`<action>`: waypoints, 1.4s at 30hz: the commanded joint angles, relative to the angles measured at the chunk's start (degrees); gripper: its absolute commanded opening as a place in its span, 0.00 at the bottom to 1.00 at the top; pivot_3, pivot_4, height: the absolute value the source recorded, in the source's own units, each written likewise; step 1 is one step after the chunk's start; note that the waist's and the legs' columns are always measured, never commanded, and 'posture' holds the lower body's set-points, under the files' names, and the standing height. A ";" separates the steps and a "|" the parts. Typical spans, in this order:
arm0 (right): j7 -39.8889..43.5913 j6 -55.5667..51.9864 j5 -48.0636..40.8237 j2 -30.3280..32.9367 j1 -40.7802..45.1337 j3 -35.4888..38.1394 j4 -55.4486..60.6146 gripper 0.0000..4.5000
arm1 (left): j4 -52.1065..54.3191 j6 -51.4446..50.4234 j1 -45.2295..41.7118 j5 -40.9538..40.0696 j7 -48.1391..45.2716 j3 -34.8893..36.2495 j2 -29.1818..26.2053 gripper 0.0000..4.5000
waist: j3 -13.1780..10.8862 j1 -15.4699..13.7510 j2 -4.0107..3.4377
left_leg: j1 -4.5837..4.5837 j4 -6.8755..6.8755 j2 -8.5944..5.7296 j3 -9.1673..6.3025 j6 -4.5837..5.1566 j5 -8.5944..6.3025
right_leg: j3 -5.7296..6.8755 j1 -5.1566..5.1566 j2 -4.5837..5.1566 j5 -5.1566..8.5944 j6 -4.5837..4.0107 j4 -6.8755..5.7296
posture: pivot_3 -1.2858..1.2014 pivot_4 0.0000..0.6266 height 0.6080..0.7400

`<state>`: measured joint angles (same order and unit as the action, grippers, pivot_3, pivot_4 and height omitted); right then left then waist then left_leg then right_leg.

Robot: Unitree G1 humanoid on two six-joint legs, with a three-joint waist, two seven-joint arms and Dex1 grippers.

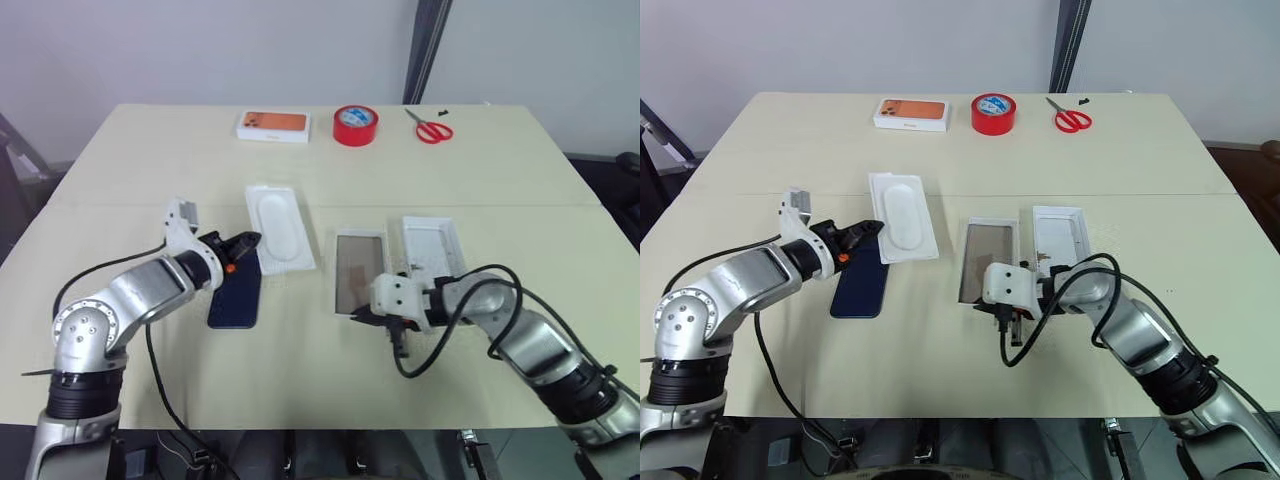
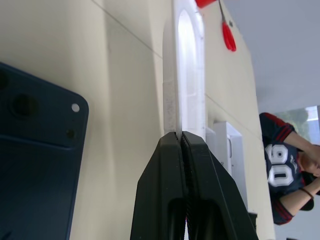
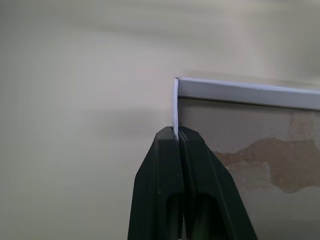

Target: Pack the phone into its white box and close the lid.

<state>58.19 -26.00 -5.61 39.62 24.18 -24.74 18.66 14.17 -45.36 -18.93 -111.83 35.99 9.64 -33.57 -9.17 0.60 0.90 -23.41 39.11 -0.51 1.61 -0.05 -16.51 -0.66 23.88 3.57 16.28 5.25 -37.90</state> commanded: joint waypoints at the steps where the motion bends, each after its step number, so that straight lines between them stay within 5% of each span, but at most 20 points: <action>1: -2.40 -0.56 3.15 -3.08 2.20 -2.32 0.44 0.01 | 1.39 0.32 -1.40 -1.17 -0.93 0.83 -0.67 0.00 | 0.00 -0.01 0.00 | 0.00 0.00 0.00 0.00 0.00 0.00 | 0.00 0.00 0.00 0.00 0.00 0.00 | 0.52 0.24 0.88; 6: -3.25 -0.27 5.34 -6.01 2.93 -3.89 -0.80 0.01 | 1.34 -0.98 -1.16 -1.17 -0.61 -0.11 -0.27 0.00 | 0.00 -0.12 0.01 | -0.01 0.00 -0.04 0.00 -0.01 0.00 | 0.00 -0.02 0.02 0.00 0.00 0.02 | 0.52 0.24 0.88; 9: -2.23 -2.92 3.19 -6.45 2.91 -2.25 0.82 0.20 | 1.43 -1.52 -1.07 -1.17 -0.35 -0.77 0.24 0.00 | 0.00 -0.02 0.01 | 0.00 0.00 -0.03 -0.01 -0.01 0.00 | 0.01 -0.01 0.02 0.00 0.00 0.02 | 0.52 0.24 0.88; 13: -0.77 -2.62 -0.30 -3.77 1.35 3.09 4.61 0.61 | 1.52 -2.13 -1.90 -1.17 0.18 -3.04 1.88 0.00 | 0.00 -0.08 0.00 | 0.00 0.00 -0.04 -0.01 0.00 0.00 | 0.00 -0.01 0.02 0.00 0.00 0.02 | 0.52 0.24 0.88; 20: 3.12 -5.37 -7.20 4.28 -1.77 12.69 8.44 0.61 | 0.32 -3.08 -3.86 -1.17 1.97 -8.67 4.09 0.00 | -0.01 -0.10 0.01 | 0.02 -0.02 -0.04 -0.04 0.09 -0.05 | 0.03 -0.11 0.03 0.00 0.00 0.10 | 0.52 0.24 0.88; 29: 1.21 -4.47 -6.35 4.60 -1.05 13.19 7.33 0.61 | -1.78 -4.77 -4.66 -1.17 3.82 -12.28 5.48 0.00 | -0.01 -0.05 0.00 | 0.05 -0.01 -0.02 -0.04 0.03 -0.01 | 0.03 -0.14 0.00 0.00 0.00 0.10 | 0.52 0.24 0.88; 32: 0.69 -4.45 -6.24 4.18 -0.50 12.92 7.01 0.62 | -1.97 -4.97 -4.73 -1.17 4.01 -12.38 5.41 0.20 | -0.01 -0.09 0.01 | 0.05 -0.01 -0.02 -0.05 0.02 -0.01 | 0.03 -0.15 0.01 0.00 0.00 0.11 | 0.52 0.24 0.88; 38: -0.47 -5.15 -7.11 2.55 0.76 13.07 6.04 0.62 | -1.00 -5.11 -3.85 -1.17 3.45 -11.55 4.95 0.84 | -0.01 -0.05 0.01 | 0.05 -0.01 -0.02 -0.05 0.01 -0.01 | 0.04 -0.15 0.01 0.00 0.00 0.12 | 0.52 0.24 0.88; 42: -2.78 -6.11 -6.67 -0.17 2.66 12.88 4.05 0.62 | -0.24 -4.61 -3.21 -1.17 2.19 -9.61 3.93 0.84 | -0.01 0.06 0.00 | 0.06 -0.01 -0.02 -0.05 0.01 0.00 | 0.04 -0.14 0.00 0.00 0.00 0.11 | 0.52 0.24 0.88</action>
<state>56.59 -32.05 -12.02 40.06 25.22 -12.80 22.72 11.74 -50.52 -22.09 -111.99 39.33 -2.22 -28.91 -9.18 0.67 0.90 -23.35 39.10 -0.53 1.56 -0.05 -16.51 -0.62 23.74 3.57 16.28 5.25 -37.80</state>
